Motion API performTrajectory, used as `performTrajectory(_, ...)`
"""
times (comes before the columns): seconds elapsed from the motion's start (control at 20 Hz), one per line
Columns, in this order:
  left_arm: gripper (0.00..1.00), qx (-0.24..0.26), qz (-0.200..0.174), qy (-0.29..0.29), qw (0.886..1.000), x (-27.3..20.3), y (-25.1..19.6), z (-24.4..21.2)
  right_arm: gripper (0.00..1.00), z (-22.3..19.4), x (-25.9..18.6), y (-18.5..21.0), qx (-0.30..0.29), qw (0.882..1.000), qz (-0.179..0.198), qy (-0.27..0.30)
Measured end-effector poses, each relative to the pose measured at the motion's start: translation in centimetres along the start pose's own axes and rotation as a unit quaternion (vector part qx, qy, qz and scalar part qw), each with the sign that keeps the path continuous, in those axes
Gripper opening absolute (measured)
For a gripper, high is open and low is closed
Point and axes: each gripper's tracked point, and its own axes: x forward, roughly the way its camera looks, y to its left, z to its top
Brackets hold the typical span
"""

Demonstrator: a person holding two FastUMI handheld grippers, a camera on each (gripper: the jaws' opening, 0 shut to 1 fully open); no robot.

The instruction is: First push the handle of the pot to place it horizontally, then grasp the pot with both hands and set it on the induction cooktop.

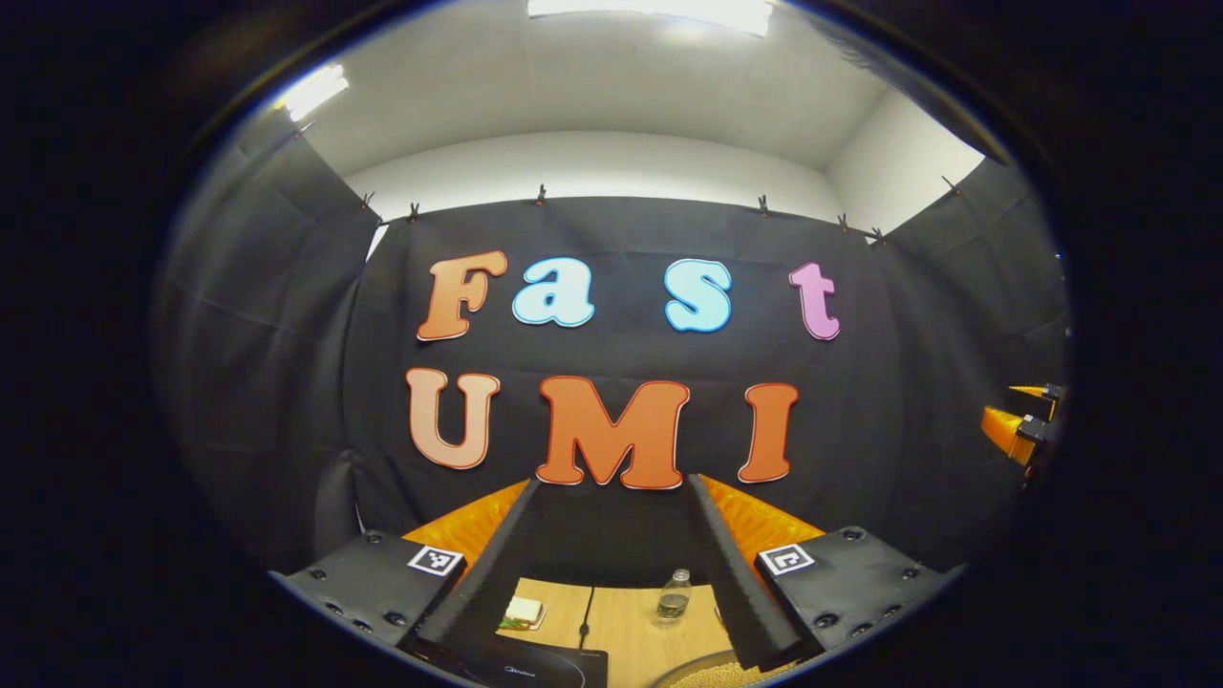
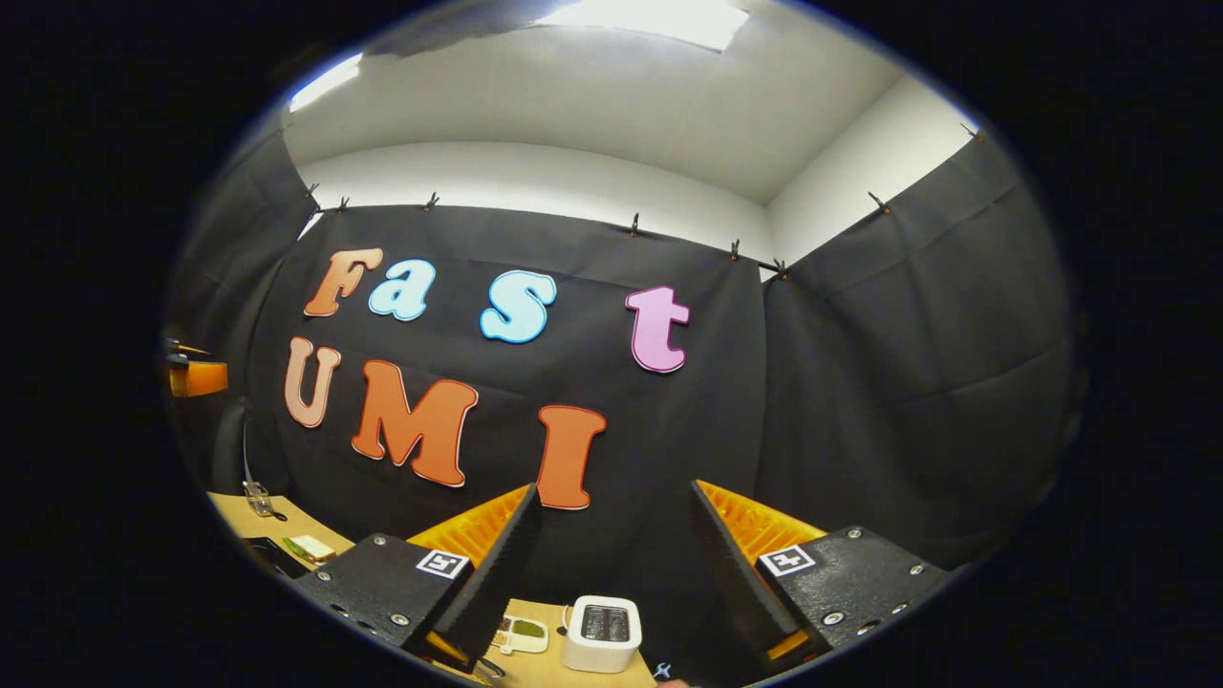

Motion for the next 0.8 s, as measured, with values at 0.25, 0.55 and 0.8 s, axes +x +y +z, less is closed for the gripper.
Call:
performTrajectory(0.25, 0.97, 0.004, 0.011, -0.012, 1.0, -0.8, -2.3, 0.9, 0.95, -0.5, 0.1, -2.3, 0.007, 1.0, 0.004, -0.001)
performTrajectory(0.55, 0.79, 0.019, 0.007, 0.066, 0.998, -3.3, -4.9, -4.2, 0.95, -3.3, 0.2, -2.9, 0.027, 0.999, 0.026, 0.01)
performTrajectory(0.8, 0.09, -0.013, -0.012, 0.23, 0.973, -5.6, -7.1, -14.1, 0.95, -5.6, 0.3, -2.5, 0.038, 0.998, 0.045, 0.03)
